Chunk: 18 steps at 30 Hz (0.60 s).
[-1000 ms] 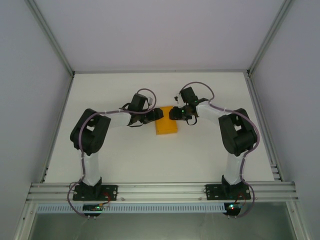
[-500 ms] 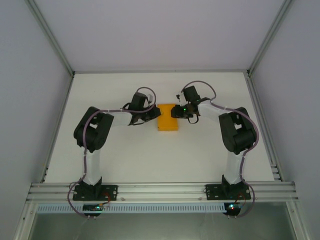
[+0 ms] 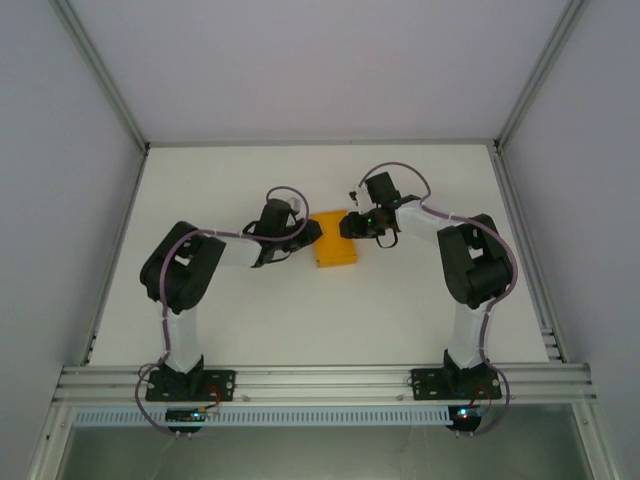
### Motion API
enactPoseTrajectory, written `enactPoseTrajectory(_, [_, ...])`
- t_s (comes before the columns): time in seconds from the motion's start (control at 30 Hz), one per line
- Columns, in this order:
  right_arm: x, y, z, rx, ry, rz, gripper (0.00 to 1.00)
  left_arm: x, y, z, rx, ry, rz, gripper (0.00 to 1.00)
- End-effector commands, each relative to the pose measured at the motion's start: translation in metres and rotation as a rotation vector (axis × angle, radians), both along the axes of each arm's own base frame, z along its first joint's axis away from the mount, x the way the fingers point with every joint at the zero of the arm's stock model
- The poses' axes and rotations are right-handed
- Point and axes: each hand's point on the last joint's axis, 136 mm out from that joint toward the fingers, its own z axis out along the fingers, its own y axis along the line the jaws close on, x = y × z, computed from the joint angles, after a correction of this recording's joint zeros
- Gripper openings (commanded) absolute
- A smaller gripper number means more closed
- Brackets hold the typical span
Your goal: Assemble paper box
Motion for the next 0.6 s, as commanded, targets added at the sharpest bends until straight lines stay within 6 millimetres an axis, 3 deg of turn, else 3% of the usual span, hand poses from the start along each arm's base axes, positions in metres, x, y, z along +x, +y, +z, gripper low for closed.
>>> enactPoseTrajectory(0.0, [-0.015, 0.002, -0.013, -0.034, 0.043, 0.042, 0.38, -0.047, 0.0, -0.033, 0.113, 0.127, -0.088, 0.38])
enactPoseTrajectory(0.3, [-0.005, -0.003, 0.013, -0.052, -0.015, 0.012, 0.46, -0.039, 0.011, -0.002, 0.174, 0.046, -0.073, 0.56])
enactPoseTrajectory(0.57, [0.003, -0.004, 0.032, -0.051, -0.061, -0.008, 0.5, -0.035, 0.015, 0.014, 0.193, 0.0, -0.066, 0.64])
